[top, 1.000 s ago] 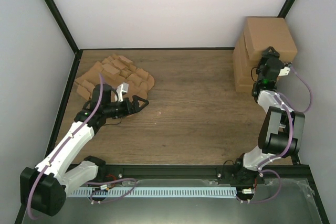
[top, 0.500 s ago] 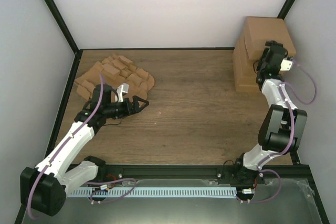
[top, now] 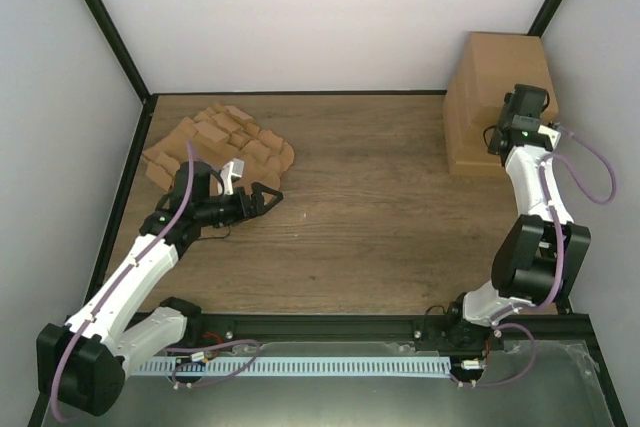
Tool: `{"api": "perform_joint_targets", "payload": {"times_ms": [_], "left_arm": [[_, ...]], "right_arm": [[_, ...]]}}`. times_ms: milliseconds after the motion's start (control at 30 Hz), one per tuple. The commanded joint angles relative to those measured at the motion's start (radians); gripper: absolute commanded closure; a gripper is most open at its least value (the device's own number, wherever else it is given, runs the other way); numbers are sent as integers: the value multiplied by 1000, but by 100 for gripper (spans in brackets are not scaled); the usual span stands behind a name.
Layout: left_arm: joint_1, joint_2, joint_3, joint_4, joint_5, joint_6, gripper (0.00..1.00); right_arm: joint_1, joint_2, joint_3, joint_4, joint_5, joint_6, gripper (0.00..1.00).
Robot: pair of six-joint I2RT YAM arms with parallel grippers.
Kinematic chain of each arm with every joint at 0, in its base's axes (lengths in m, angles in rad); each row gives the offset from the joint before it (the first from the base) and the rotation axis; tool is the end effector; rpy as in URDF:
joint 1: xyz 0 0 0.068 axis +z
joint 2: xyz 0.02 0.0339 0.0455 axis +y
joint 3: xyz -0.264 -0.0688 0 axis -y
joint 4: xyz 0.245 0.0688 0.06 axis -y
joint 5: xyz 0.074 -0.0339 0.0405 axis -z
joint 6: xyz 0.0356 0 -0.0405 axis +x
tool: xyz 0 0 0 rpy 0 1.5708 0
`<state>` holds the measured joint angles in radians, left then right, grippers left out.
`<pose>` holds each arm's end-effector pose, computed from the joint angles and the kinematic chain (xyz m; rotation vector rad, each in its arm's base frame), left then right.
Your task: Fold the paper box
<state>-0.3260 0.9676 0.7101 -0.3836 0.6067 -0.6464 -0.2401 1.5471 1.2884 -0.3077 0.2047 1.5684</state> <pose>0.1879 -0.0849 0.2648 -0.0105 2.3469 -1.1849 0.3458 -0.0921 0.3143 1.7839 1.2474 0.5599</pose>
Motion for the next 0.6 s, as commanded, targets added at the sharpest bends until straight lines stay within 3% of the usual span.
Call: {"api": "perform_joint_targets", "payload": {"times_ms": [0,100,233,367,567], "left_arm": [[0,-16,-4,-9,-13,9,0],[-1,-14,5,-25,-37,22,0],[0,-3,15,-34,-60,50,0],[0,15,40,-46,-78,91,0],[-1,11,46,-21,-141,157,0]], "right_arm": [[9,-98,34,-219,-9,-21,0],[32,-171,18,-216,-48,-176,0],[51,-248,-69,-18,-282,-533,0],[151,-325,-181,82,-422,-917,0],[206,-520,-541,298,-604,-1209,0]]}}
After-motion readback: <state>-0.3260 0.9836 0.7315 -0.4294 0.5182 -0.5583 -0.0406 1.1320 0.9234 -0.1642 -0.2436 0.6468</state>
